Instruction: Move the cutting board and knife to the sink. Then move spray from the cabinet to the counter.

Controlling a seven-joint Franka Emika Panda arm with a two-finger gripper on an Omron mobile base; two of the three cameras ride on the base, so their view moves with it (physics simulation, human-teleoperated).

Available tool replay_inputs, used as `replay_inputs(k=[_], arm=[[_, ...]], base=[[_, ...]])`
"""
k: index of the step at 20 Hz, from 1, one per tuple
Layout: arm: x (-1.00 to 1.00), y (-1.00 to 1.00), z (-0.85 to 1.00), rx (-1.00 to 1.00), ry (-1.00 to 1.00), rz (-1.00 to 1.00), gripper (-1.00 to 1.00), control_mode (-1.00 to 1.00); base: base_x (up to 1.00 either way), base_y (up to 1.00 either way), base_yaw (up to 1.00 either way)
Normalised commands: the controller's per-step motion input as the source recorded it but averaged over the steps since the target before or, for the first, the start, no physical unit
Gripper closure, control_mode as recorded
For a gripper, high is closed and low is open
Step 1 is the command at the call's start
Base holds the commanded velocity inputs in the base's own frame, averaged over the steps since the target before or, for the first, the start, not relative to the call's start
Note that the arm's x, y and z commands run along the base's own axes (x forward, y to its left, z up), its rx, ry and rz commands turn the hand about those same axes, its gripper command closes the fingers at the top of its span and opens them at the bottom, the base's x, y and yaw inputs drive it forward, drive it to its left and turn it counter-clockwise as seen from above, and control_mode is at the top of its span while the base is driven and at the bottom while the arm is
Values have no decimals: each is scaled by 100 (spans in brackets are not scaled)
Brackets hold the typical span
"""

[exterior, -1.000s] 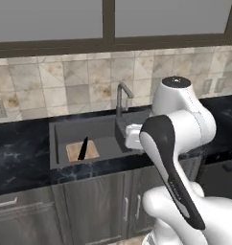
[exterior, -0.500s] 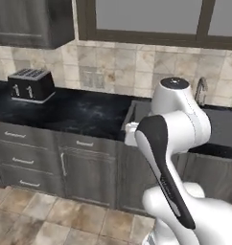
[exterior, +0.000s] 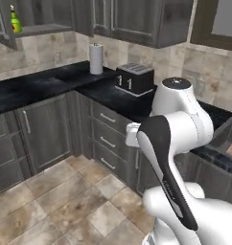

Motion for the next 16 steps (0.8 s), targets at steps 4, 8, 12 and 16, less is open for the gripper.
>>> replay_inputs(k=[4,8,12,16], arm=[[0,0,0,0,0,0,-100,100],[0,0,0,0,0,0,-100,100],[0,0,0,0,0,0,-100,100],[0,0,0,0,0,0,-100,100]], base=[[100,0,67],[100,-10,52],[100,-21,40],[100,-29,18]])
